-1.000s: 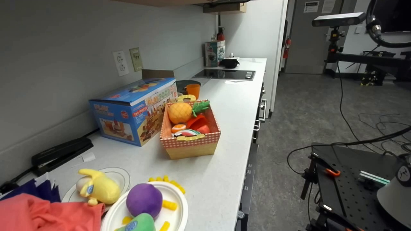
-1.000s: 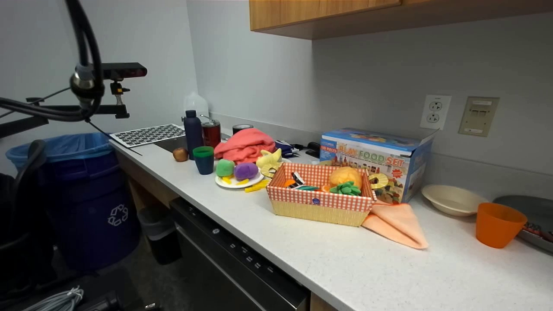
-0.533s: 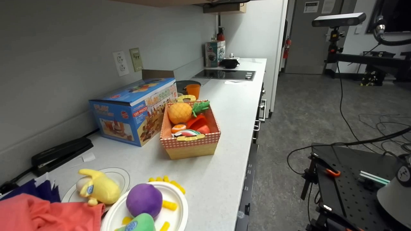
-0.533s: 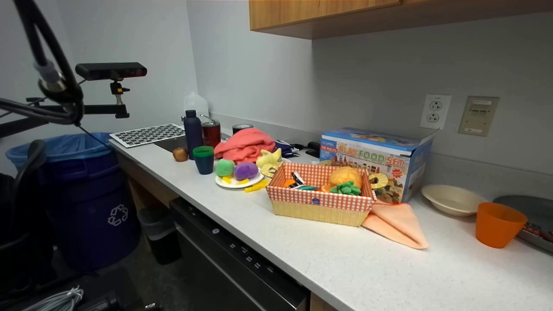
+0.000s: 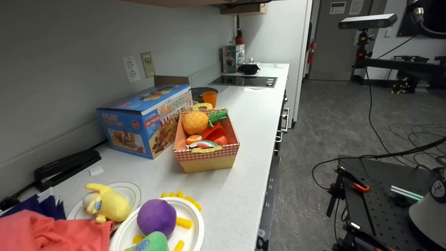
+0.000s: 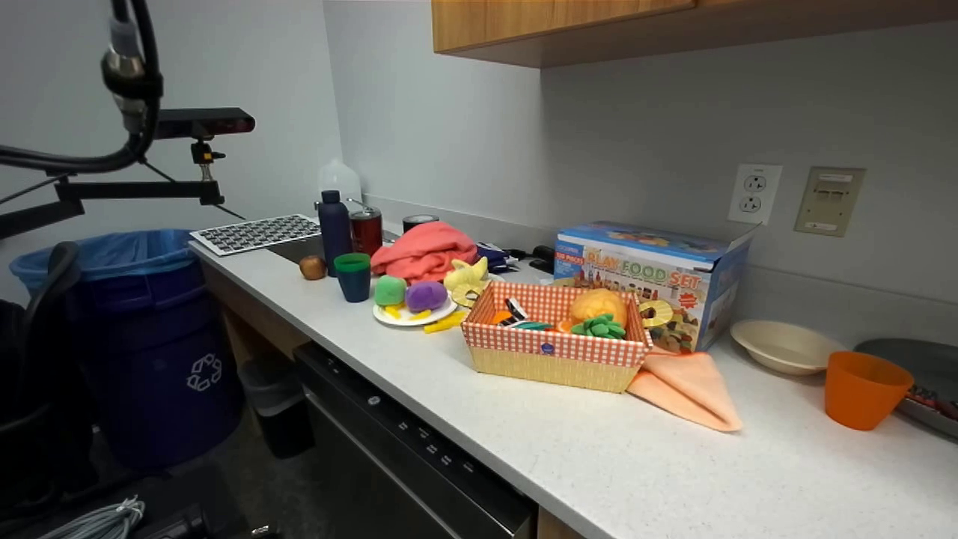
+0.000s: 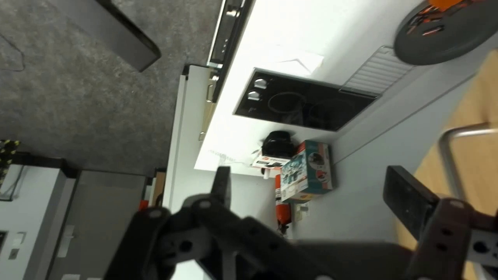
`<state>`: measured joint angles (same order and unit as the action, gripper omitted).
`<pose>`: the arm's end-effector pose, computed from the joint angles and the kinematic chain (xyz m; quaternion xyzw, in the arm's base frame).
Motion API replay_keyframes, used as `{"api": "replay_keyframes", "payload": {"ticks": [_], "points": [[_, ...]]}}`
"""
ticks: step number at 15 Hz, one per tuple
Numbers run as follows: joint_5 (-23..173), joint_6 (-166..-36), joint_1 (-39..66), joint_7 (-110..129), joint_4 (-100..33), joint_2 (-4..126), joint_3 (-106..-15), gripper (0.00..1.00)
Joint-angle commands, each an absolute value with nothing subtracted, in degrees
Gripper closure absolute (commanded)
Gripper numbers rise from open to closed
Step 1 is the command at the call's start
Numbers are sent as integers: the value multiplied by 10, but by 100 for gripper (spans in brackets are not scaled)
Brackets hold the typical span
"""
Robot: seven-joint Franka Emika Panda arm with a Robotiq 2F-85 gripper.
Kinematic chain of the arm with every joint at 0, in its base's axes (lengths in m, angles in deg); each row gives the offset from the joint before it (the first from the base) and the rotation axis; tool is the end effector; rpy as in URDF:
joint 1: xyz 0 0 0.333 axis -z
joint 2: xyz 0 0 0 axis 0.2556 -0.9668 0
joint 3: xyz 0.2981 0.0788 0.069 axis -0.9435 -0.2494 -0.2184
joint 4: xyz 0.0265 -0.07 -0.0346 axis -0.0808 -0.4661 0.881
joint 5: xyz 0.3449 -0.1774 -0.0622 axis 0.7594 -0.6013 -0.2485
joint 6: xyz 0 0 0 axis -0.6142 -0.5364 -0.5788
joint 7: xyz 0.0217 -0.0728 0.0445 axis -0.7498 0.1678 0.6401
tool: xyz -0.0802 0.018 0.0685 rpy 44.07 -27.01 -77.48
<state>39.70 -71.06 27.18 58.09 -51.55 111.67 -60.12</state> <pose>0.3359 -0.1681 0.7725 0.7592 -0.5247 0.3184 0.2167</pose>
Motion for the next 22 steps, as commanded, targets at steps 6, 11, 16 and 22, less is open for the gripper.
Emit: {"api": "replay_keyframes", "payload": {"ticks": [6,11,16,22], "points": [[537,-709,259,499,-447,1099,-633,0],[500,-757,279,493,-435,1066,-639,0],[466,-812,298,498,-422,1028,-640,0],[383,-790,318,530,-413,1016,-652,0]]}}
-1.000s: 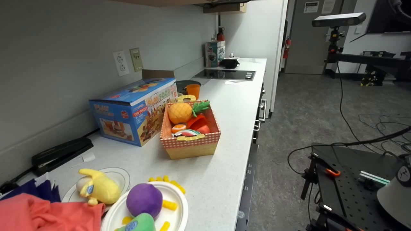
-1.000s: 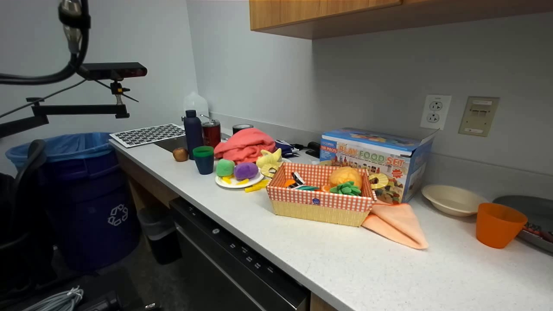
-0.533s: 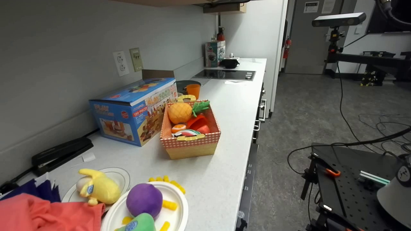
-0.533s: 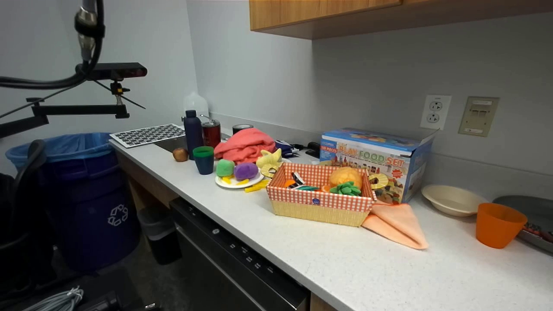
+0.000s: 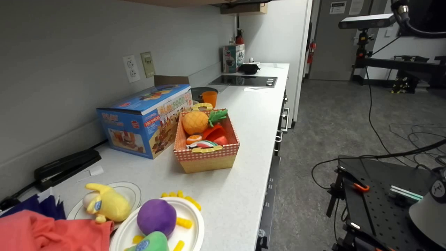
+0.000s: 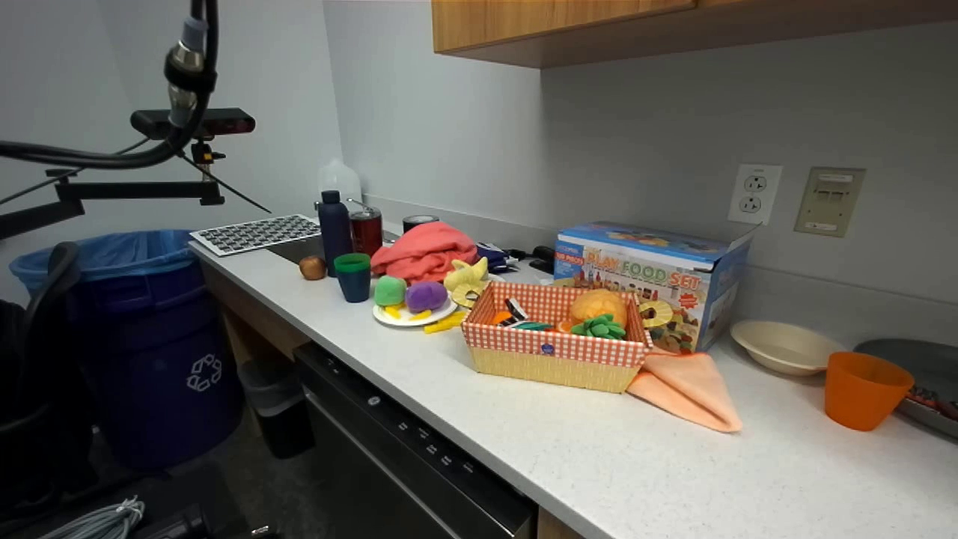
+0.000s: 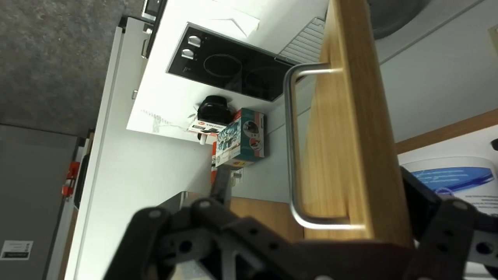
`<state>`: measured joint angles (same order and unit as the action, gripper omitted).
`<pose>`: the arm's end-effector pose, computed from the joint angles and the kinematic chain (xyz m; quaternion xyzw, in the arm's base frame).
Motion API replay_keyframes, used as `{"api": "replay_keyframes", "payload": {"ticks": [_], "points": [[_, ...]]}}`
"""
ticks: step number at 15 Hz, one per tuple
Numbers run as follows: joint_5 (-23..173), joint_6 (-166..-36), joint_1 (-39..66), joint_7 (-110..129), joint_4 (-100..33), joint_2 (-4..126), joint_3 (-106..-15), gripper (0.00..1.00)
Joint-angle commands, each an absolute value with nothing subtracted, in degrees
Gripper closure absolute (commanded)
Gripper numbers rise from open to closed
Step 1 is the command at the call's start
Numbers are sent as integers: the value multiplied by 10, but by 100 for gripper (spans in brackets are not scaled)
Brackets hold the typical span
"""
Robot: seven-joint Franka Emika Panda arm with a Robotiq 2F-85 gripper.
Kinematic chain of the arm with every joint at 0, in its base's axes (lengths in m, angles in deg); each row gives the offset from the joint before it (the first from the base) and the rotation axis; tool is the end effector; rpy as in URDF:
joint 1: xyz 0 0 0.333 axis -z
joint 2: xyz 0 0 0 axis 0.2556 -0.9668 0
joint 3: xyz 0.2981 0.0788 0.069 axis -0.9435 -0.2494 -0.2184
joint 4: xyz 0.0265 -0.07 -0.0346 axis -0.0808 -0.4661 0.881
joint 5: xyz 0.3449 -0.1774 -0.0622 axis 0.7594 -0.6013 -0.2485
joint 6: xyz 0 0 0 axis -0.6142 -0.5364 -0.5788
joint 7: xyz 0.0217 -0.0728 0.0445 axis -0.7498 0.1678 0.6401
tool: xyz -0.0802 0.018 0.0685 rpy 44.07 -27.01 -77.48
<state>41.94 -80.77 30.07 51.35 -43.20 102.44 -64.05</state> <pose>0.4038 -0.1521 0.7984 0.7886 -0.4382 0.3751 0.2131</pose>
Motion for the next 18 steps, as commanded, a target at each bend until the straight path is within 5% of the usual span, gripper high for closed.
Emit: {"api": "replay_keyframes", "payload": {"ticks": [1,18], "points": [[374,-783,318,534,-414,1019,-652,0],[201,-705,352,600,-418,1044,-539,0]]}}
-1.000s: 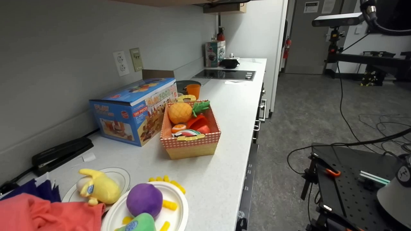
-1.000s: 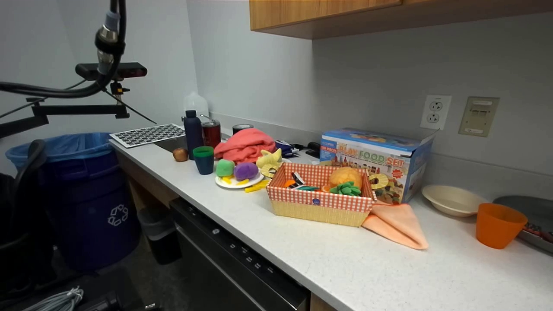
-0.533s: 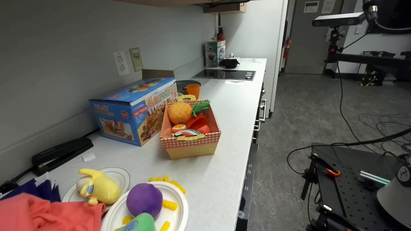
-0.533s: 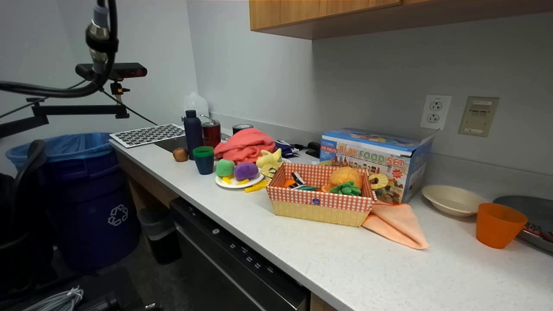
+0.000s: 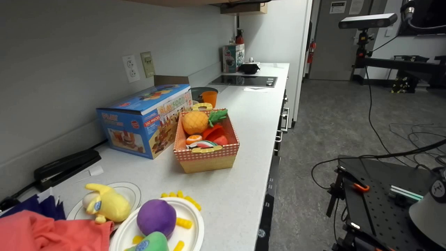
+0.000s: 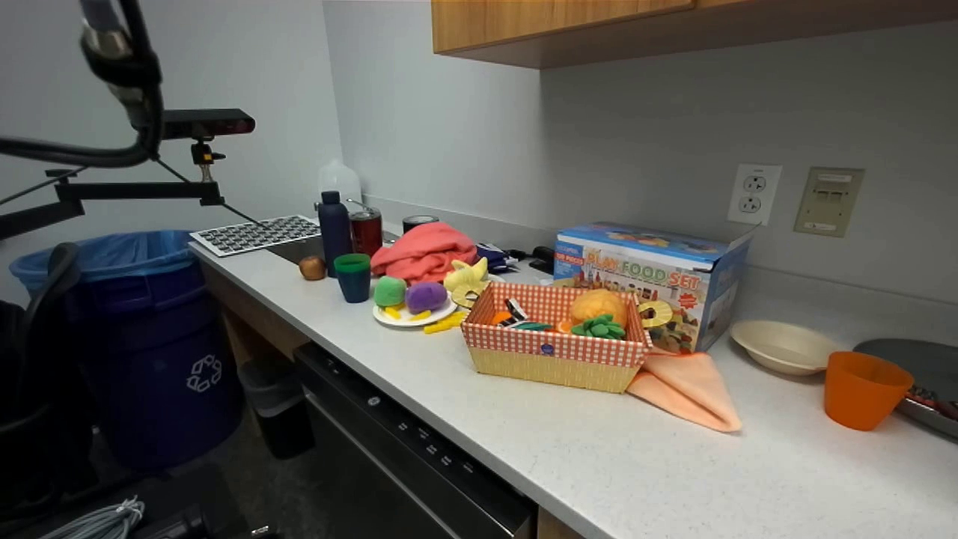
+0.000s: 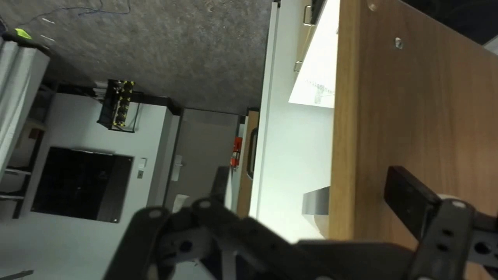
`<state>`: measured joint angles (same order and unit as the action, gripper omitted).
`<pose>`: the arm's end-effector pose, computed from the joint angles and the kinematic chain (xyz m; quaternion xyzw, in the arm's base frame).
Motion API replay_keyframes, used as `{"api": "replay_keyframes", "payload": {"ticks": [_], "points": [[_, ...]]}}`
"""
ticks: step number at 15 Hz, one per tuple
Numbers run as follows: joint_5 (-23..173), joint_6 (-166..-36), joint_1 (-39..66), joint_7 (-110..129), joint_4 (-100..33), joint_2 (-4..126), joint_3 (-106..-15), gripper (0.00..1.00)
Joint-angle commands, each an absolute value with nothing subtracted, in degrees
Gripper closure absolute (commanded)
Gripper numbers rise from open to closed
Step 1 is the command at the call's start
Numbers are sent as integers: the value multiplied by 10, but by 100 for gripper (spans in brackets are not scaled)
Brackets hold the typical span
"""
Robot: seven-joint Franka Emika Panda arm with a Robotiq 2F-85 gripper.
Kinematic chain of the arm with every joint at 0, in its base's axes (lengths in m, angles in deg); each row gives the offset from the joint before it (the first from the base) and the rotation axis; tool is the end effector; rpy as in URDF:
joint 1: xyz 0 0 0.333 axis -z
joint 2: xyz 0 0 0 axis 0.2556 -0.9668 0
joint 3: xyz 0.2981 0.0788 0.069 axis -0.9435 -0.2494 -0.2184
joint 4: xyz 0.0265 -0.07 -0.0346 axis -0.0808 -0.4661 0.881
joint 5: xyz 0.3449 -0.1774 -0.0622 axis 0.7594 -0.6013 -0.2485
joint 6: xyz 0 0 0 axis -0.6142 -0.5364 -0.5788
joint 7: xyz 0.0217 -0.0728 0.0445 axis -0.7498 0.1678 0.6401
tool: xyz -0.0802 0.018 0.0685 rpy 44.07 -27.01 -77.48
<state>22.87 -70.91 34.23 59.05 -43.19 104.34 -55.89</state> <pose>0.3145 -0.2720 0.8045 0.6594 -0.5732 0.3183 0.3679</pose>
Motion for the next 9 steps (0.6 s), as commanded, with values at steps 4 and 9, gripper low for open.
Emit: {"api": "replay_keyframes", "payload": {"ticks": [4,9], "points": [[178,-711,360,600,-399,1037,-508,0],[147,-721,361,610,-385,1036,-493,0]]}}
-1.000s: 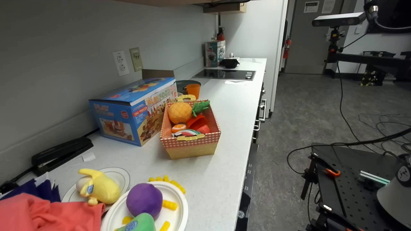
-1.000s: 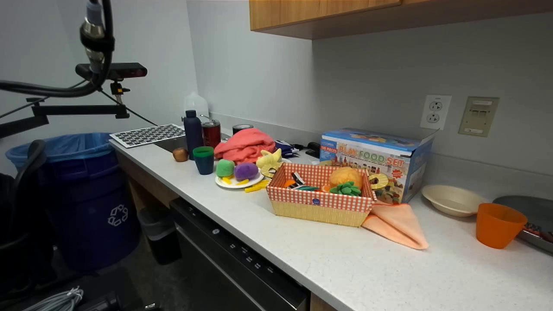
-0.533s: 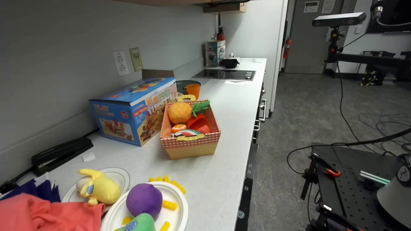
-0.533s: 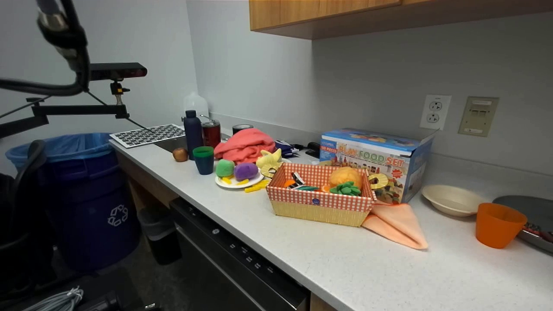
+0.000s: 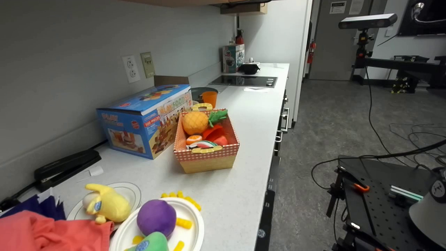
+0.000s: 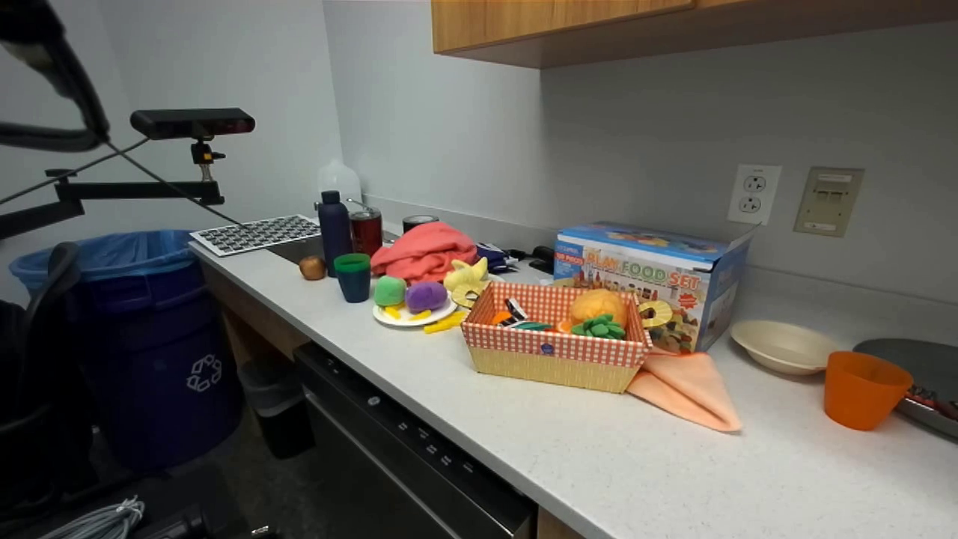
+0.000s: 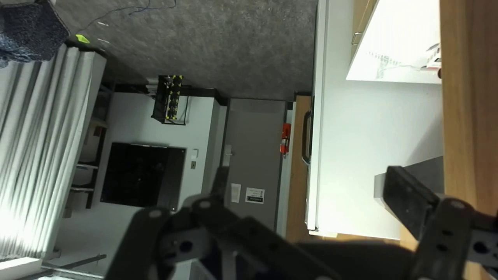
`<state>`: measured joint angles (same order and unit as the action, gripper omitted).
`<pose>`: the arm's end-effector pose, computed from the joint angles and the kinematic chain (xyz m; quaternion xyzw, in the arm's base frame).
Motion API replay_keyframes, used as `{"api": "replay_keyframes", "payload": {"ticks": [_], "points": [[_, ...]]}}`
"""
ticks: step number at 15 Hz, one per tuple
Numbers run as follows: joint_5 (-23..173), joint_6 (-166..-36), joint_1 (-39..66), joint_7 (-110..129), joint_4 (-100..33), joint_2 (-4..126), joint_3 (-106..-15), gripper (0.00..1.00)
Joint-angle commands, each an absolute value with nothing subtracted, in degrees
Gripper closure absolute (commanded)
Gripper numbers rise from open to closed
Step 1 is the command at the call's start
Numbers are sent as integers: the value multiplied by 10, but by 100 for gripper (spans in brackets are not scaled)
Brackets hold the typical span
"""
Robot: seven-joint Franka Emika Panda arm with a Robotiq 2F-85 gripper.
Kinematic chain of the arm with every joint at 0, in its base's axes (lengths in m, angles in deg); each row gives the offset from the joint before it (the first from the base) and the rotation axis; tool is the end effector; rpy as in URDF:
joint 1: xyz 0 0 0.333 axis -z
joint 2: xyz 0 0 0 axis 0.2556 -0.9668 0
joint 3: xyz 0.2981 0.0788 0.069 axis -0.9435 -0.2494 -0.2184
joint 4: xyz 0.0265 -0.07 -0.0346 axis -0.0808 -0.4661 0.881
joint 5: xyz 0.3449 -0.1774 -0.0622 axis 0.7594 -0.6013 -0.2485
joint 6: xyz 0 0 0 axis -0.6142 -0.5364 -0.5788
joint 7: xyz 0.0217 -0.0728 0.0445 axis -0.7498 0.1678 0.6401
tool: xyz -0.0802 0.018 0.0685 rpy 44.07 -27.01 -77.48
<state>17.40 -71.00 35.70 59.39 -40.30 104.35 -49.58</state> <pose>0.2565 -0.3305 0.8248 0.5991 -0.6164 0.3109 0.4055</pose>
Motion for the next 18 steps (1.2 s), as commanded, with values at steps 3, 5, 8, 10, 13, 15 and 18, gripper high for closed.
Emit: {"api": "replay_keyframes", "payload": {"ticks": [3,5,8,10,13,15,18], "points": [[116,-719,359,622,-383,1040,-497,0],[113,-701,354,616,-380,1045,-500,0],[135,-673,343,595,-384,1064,-511,0],[146,-656,336,584,-378,1069,-516,0],[177,-651,320,566,-367,1076,-515,0],[215,-675,304,551,-365,1085,-507,0],[269,-678,283,553,-406,1128,-548,0]]}}
